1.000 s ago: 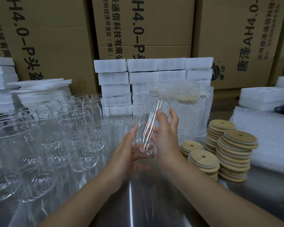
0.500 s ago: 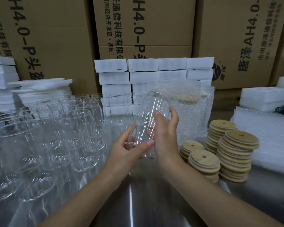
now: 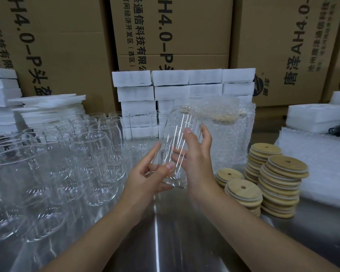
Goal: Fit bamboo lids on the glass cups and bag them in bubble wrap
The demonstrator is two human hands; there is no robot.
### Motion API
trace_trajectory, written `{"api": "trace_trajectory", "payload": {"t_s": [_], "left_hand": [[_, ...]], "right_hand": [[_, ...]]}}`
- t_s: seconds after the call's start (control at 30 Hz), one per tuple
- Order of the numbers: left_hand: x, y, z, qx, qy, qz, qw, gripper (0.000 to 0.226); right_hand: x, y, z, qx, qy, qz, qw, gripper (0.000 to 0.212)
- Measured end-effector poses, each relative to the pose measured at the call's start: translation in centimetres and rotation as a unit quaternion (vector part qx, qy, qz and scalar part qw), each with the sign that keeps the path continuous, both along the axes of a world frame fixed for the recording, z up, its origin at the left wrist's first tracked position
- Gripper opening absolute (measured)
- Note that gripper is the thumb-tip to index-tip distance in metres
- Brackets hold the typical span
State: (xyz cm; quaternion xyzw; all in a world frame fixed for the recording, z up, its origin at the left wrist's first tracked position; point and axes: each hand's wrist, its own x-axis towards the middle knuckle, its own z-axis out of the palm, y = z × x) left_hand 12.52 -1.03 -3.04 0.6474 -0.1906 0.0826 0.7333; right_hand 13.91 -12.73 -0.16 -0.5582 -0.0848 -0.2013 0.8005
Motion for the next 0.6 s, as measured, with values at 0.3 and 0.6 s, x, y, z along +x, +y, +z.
{"api": "trace_trajectory", "payload": {"t_s": [0.3, 0.6], "left_hand": [[0.8, 0.3, -0.6, -0.02, 0.031, -0.001, 0.999, 0.067], [1.3, 0.3, -0.7, -0.035, 0.058, -0.025, 0.997, 0.058]], "right_hand": [[0.3, -0.4, -0.2, 0.001, 0.009, 0.03, 0.999, 0.053], [0.3, -0.5, -0.1, 0.004, 0.023, 0.046, 0.999, 0.053]]}}
